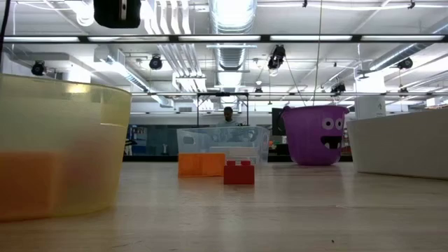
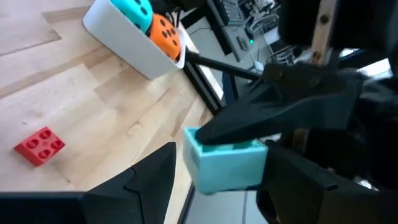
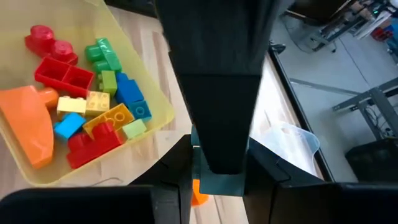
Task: Pick & Place Toys
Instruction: Put the white game piece into the yellow bin
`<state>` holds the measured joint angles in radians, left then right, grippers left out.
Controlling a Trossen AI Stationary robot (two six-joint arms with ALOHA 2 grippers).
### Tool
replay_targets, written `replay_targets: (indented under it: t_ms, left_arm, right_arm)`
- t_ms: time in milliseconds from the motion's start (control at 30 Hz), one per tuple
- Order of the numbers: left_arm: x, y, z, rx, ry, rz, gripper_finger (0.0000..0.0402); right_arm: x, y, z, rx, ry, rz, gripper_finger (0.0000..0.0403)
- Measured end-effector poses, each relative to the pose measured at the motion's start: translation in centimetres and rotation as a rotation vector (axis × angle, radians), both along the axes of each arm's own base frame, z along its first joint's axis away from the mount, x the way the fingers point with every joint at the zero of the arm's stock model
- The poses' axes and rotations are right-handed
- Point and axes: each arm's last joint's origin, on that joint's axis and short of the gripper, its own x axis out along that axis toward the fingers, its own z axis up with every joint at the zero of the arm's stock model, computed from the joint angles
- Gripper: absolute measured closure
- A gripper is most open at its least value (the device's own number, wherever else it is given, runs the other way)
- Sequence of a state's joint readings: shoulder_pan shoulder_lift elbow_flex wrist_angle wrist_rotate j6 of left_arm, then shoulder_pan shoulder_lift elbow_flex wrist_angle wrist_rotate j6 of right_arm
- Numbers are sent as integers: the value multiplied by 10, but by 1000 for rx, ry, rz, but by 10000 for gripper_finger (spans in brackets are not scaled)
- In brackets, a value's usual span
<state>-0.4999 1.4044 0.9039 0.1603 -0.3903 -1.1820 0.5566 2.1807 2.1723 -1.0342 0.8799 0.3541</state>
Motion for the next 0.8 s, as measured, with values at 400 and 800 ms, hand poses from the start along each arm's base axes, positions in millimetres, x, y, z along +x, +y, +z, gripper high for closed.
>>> replay_targets:
  t_ms: [400, 800]
  left_arm:
    - [2, 4, 0, 21, 1, -3, 204]
    - [2, 5, 1, 45, -6, -26, 274]
  right_arm:
    - [2, -1, 1, -13, -3, 12, 316]
    - [5, 0, 3, 11, -48, -1, 278]
